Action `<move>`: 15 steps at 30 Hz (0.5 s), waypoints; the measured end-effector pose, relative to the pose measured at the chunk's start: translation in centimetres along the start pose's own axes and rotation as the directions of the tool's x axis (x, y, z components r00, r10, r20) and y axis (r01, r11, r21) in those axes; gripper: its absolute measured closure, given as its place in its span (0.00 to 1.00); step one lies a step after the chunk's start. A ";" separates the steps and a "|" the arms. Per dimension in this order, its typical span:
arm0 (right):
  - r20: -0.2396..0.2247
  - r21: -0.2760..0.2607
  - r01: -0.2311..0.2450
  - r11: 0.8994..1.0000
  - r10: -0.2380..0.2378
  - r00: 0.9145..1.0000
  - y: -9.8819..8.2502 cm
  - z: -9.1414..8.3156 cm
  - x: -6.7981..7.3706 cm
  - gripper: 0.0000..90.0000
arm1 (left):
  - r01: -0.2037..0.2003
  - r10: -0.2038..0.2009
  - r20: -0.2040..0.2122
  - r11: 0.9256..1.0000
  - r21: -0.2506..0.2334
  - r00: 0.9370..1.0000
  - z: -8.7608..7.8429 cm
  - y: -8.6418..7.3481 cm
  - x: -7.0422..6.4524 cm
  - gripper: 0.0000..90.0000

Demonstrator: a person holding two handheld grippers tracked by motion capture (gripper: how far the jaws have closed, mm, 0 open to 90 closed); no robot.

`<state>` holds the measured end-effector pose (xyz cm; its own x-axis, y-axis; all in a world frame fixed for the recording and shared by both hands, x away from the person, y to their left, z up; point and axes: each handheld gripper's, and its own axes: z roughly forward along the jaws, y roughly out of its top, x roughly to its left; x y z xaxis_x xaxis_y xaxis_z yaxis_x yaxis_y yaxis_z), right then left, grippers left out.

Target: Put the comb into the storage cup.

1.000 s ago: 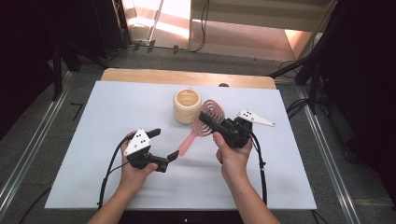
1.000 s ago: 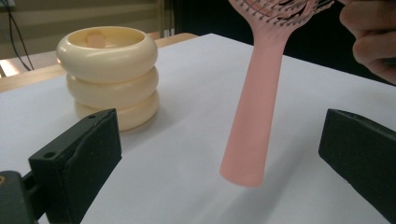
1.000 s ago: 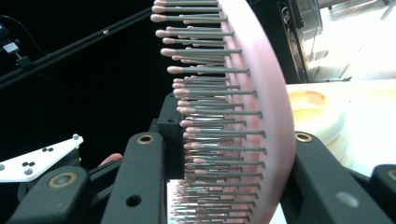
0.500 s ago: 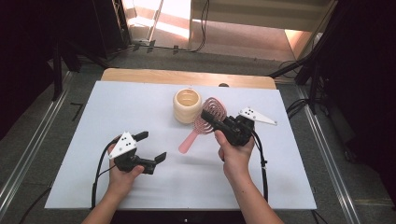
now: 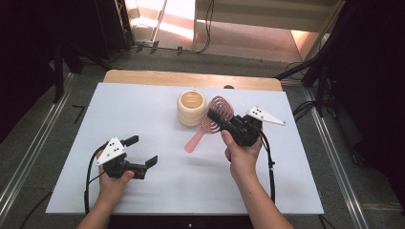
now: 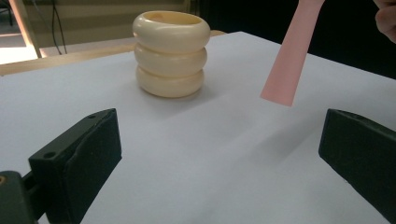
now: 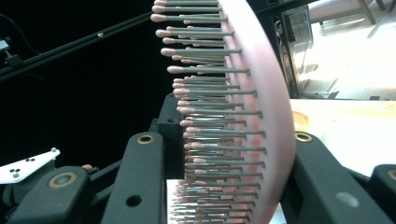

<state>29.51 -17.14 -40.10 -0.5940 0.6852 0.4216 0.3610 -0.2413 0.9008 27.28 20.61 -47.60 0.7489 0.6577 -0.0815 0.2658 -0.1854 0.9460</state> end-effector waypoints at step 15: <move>-0.007 -0.016 0.055 0.998 -0.055 0.998 0.5 0.2 -0.1 0.70 | 0.016 -0.016 -0.051 1.000 0.002 0.999 -2.6 -1.0 1.7 0.00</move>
<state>29.93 -17.19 -39.73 -0.6182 0.6922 0.3724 0.3164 -0.2146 0.9240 26.75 23.83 -47.89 0.7123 0.6973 -0.0806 0.2793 -0.1762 0.9439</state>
